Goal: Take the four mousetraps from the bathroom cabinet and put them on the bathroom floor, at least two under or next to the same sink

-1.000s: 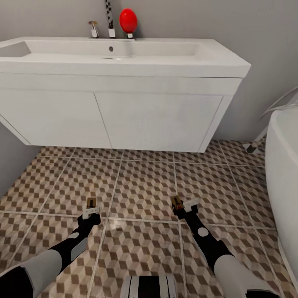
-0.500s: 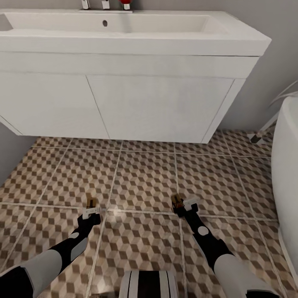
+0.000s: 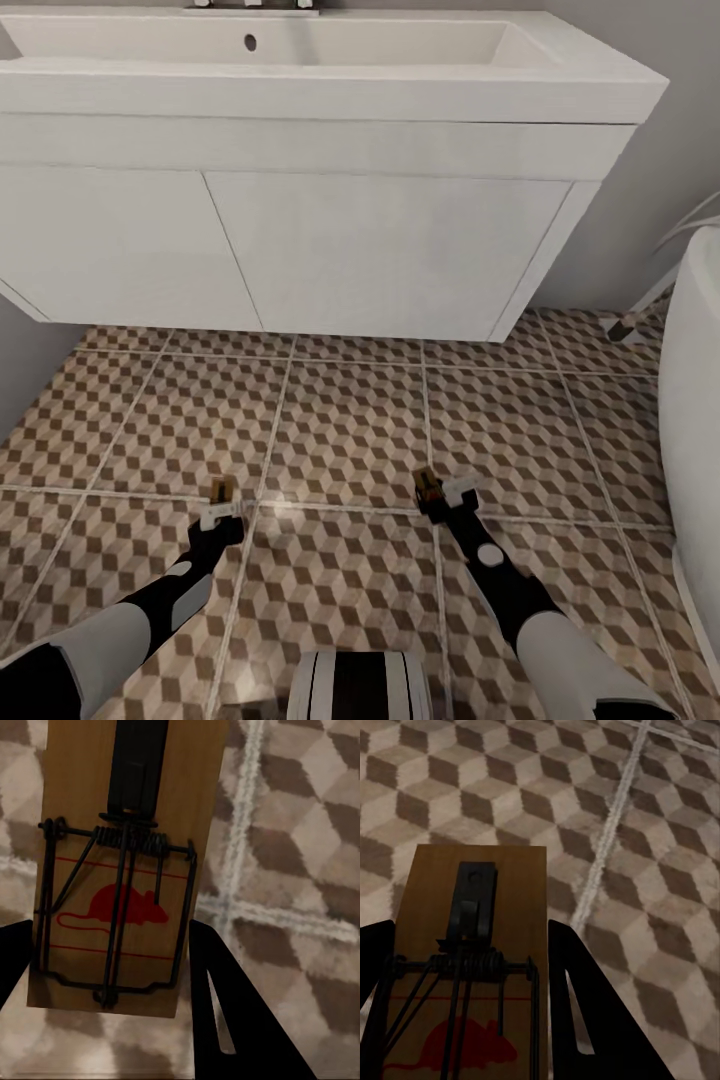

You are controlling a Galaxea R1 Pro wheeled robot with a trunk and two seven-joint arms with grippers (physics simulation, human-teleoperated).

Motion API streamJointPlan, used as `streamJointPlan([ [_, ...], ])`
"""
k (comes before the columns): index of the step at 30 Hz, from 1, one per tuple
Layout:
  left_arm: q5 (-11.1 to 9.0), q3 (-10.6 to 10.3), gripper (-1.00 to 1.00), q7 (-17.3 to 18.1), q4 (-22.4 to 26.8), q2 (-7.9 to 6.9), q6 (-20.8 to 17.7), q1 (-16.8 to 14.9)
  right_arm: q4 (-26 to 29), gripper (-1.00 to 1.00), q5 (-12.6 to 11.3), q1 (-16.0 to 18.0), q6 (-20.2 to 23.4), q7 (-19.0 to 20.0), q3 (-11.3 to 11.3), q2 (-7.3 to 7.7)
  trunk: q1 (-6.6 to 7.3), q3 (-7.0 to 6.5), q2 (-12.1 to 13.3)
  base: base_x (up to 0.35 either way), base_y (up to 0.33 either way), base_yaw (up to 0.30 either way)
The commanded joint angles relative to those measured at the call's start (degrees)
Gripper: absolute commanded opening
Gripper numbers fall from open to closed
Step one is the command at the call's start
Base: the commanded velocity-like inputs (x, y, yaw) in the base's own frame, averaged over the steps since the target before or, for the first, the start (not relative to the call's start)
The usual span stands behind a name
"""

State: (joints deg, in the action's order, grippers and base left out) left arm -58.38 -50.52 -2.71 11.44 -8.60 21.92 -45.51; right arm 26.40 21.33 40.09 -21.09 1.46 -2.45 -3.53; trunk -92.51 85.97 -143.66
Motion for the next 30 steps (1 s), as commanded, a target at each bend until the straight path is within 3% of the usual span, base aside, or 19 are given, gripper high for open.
streamJointPlan([
  [1, -0.16, -0.41, -1.0, -0.72, 0.11, 0.03, -1.32, -0.02, -0.03, -1.0, 0.08, 0.37, 0.46, 0.3, -0.39, -0.07, 0.01, 0.03, -0.01, 0.0, 0.0, 0.0],
  [4, -0.22, -0.27, -1.0, -2.79, 0.37, 0.2, -7.57, -0.84, -0.08, -1.0, -0.01, 1.16, 4.25, 0.24, -0.57, -0.14, 0.01, 0.03, -0.01, 0.0, 0.0, 0.0],
  [6, -0.23, -0.22, -1.0, -5.68, 1.11, 0.33, -12.88, -3.32, -0.06, -1.0, -0.06, 1.98, 7.93, 0.22, -0.61, -0.15, 0.01, 0.03, -0.01, 0.0, 0.0, 0.0],
  [11, -0.18, -0.2, -1.0, -9.89, 2.68, 0.41, -21.29, -9.0, -0.03, -1.0, -0.17, 3.91, 10.87, 0.21, -0.62, -0.23, 0.01, 0.03, -0.01, 0.0, 0.0, 0.0],
  [19, -0.16, -0.19, -1.0, -10.47, 2.51, 0.34, -22.86, -12.03, -0.26, -1.0, -0.2, 6.36, 12.69, 0.21, -0.62, -0.25, 0.01, 0.03, -0.01, 0.0, 0.0, 0.0],
  [25, -0.16, -0.19, -1.0, -10.54, 2.36, 0.42, -25.47, -14.85, -0.36, -1.0, -0.15, 9.19, 16.72, 0.21, -0.55, -0.25, 0.01, 0.03, -0.01, 0.0, 0.0, 0.0],
  [30, -0.17, -0.42, -1.0, -10.39, 2.37, 0.35, -25.76, -15.59, -0.33, -1.0, -0.11, 10.08, 16.79, 0.41, -0.23, -0.21, 0.01, 0.03, -0.01, 0.0, 0.0, 0.0],
])
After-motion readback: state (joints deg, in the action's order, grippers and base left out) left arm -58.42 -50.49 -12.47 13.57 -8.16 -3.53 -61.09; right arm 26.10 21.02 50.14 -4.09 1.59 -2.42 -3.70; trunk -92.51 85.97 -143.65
